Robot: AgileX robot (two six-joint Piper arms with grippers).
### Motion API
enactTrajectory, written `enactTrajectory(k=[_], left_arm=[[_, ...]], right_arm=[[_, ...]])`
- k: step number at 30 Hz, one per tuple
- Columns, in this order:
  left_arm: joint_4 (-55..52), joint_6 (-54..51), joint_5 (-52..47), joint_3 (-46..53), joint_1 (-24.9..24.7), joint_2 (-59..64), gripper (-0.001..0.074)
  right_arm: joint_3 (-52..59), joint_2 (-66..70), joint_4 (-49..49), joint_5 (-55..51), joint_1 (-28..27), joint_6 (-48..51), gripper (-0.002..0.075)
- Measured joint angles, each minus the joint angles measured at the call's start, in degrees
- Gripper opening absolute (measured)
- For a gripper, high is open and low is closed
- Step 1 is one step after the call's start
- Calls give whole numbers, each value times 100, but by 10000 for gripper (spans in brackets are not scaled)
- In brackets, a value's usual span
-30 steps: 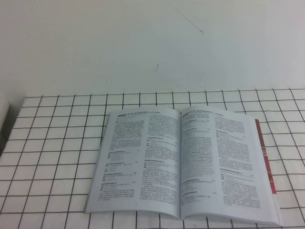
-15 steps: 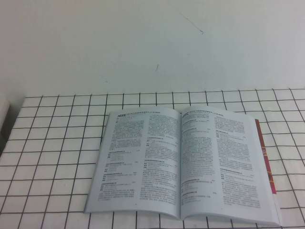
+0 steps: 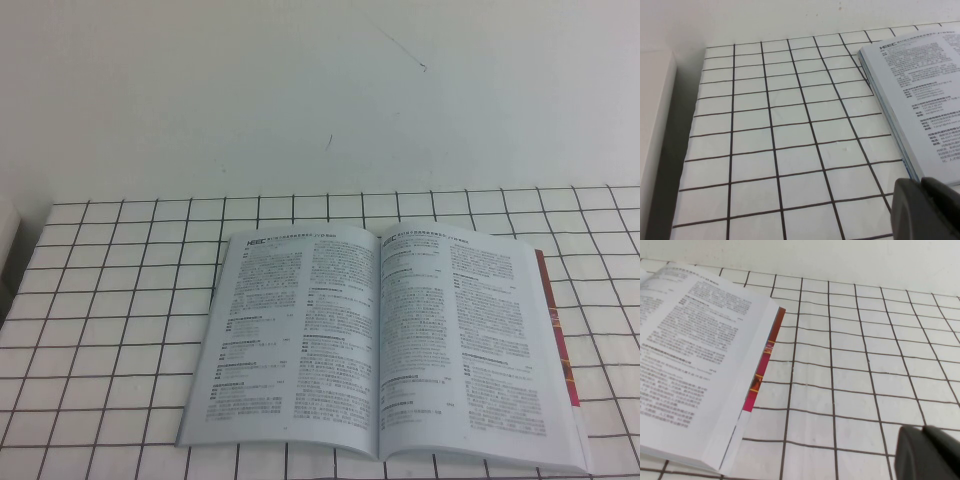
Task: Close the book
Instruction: 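Close the open booklet and leave it lying on the table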
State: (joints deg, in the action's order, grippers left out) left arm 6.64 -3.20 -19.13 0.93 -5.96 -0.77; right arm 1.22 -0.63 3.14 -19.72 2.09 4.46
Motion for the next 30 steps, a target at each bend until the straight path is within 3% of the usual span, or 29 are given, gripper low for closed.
enactTrajectory(k=[13, 17, 24, 30], left_arm=[[-19, -29, 85, 0, 0, 0, -4], [-52, -29, 649, 36, 0, 0, -4], [-85, -29, 2739, 36, 0, 0, -4], [-85, -29, 3448, 36, 0, 0, -4]], right_arm=[[38, 0, 0, 372, 0, 0, -3], [38, 0, 0, 1341, 0, 0, -3], [38, 0, 9, 3518, 0, 24, -3], [38, 0, 9, 4564, 0, -13, -3]])
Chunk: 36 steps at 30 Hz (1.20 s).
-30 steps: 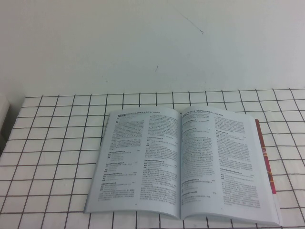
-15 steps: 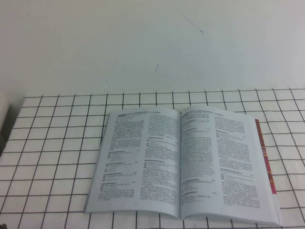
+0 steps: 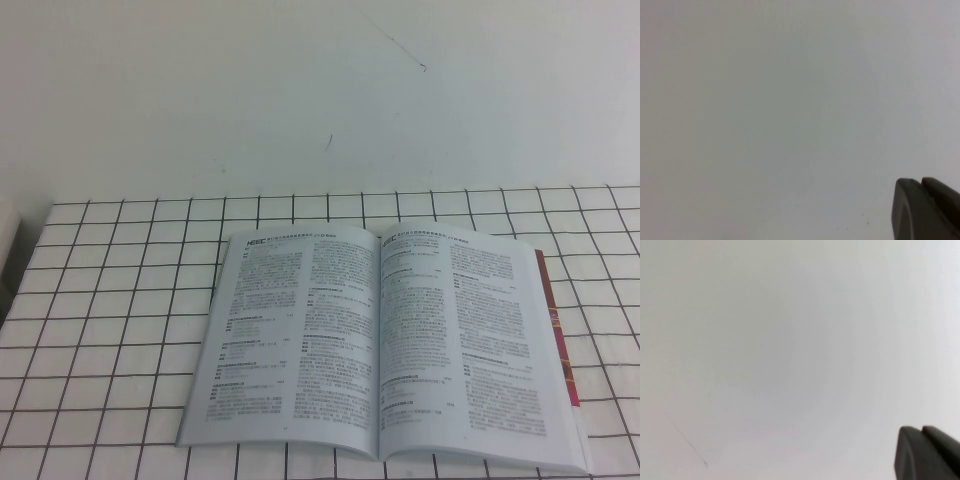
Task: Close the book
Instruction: 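Close the open booklet and leave it lying on the table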
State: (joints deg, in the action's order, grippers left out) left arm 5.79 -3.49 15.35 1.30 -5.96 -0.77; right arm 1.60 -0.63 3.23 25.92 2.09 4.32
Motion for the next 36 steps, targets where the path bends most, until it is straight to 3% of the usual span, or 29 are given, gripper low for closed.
enactTrajectory(k=[6, 10, 17, 24, 30, 36], left_arm=[[0, 37, 345, 0, 0, 0, -4], [0, 59, 647, 0, 0, 0, -4], [130, 89, 639, -38, 0, 0, -4], [363, -154, -1435, -1603, 0, 299, -4], [281, -198, -2120, -2693, 0, 1643, -4], [625, 182, -1936, -2934, 0, 3142, -4]], right_arm=[[0, 0, -223, 659, 0, -270, -3], [-57, 0, -274, 503, 0, -281, -3], [-1699, 67, -402, -2558, 0, -345, -3], [-3453, 1406, -555, -4742, 0, -95, -3], [-4140, 2963, -1489, -5270, 0, 1172, -3], [-4453, 4692, -3207, -5572, 0, 3450, -3]])
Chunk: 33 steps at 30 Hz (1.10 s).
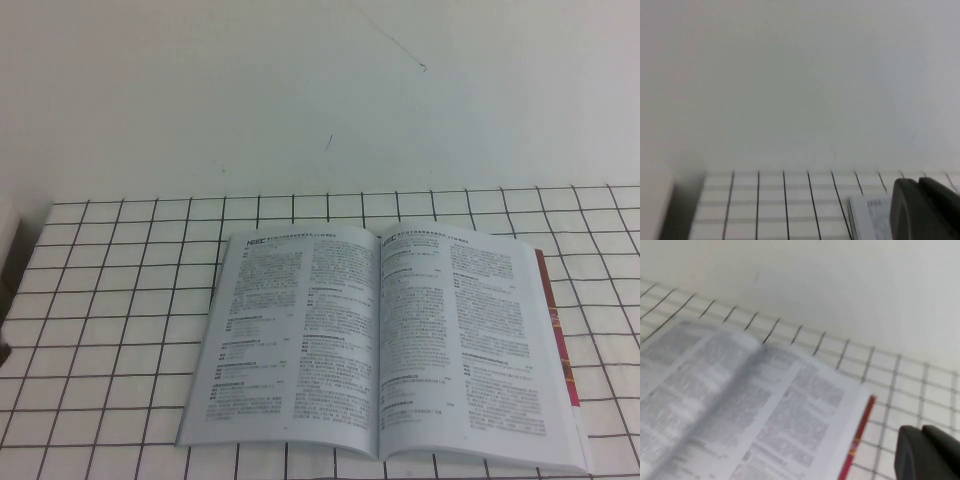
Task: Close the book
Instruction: 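Close the open booklet and leave it lying on the table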
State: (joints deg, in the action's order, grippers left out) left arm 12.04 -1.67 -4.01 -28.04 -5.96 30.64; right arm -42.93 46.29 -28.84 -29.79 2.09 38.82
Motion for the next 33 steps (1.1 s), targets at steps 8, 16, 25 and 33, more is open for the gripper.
enactTrajectory(k=[8, 16, 25, 33], left_arm=[[153, -405, -1748, -1210, 0, 2008, -4], [602, -511, -778, -1296, -87, 3658, -4], [726, -617, -7, -1304, -667, 5045, -4], [837, -573, 77, -1751, -632, 6361, -4]], right_arm=[[-823, 2908, -1849, -769, 186, 2729, -3], [-2305, 5834, -1941, -614, 1198, 2985, -3], [-3556, 7361, -2, -987, 2008, 985, -3], [-3612, 7374, 293, -1010, 2055, 427, -3]])
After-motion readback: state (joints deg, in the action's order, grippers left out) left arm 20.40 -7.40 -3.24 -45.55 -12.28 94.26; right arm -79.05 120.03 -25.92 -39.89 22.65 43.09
